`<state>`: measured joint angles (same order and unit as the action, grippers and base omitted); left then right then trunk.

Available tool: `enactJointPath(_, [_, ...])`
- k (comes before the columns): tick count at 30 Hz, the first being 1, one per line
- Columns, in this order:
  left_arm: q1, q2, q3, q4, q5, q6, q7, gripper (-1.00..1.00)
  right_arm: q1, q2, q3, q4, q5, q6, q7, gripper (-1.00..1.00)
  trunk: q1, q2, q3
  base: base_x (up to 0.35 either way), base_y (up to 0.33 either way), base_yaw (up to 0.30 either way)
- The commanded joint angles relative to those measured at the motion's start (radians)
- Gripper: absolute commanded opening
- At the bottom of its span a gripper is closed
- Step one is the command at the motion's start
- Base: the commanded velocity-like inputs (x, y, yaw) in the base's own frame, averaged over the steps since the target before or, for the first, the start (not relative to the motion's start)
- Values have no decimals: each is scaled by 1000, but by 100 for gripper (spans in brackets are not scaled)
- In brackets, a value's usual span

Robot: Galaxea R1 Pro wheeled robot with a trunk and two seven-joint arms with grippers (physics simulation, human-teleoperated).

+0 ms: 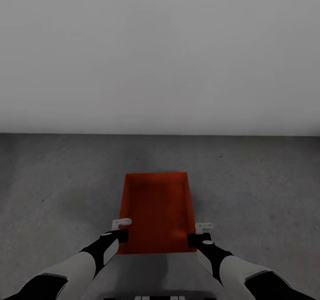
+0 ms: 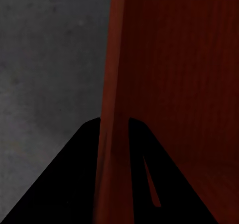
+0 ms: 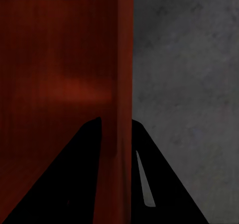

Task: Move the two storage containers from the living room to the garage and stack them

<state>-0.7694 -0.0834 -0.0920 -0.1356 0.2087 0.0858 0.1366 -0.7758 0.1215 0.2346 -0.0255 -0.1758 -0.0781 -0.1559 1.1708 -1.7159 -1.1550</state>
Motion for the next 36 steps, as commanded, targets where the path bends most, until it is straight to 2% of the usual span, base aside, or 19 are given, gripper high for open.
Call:
enactJointPath(1, [-1,3,28,-6,-11,6,55,-100,0,0,9,57,-19,-6,-5,-100,0,0,-2,0,0,0])
enactJointPath(9, [-1,3,28,-6,-11,6,55,-100,0,0,9,58,-19,-6,-5,-100,0,0,-12,0,0,0])
enactJointPath(31, [-1,5,30,-21,-11,5,55,-100,0,-4,8,58,-19,-12,-12,-100,0,0,-13,0,0,0])
enactJointPath(32, [-1,5,30,-20,-11,5,55,-100,0,-5,8,58,-19,-12,-12,100,0,0,-13,0,0,0])
enactJointPath(33, [-1,5,30,-19,-11,5,55,100,0,-5,8,58,-19,-12,-12,100,0,0,-13,0,0,0])
enactJointPath(36, [-1,5,31,-15,-11,6,55,100,0,-5,9,57,-19,-10,-12,100,0,0,-13,0,0,0])
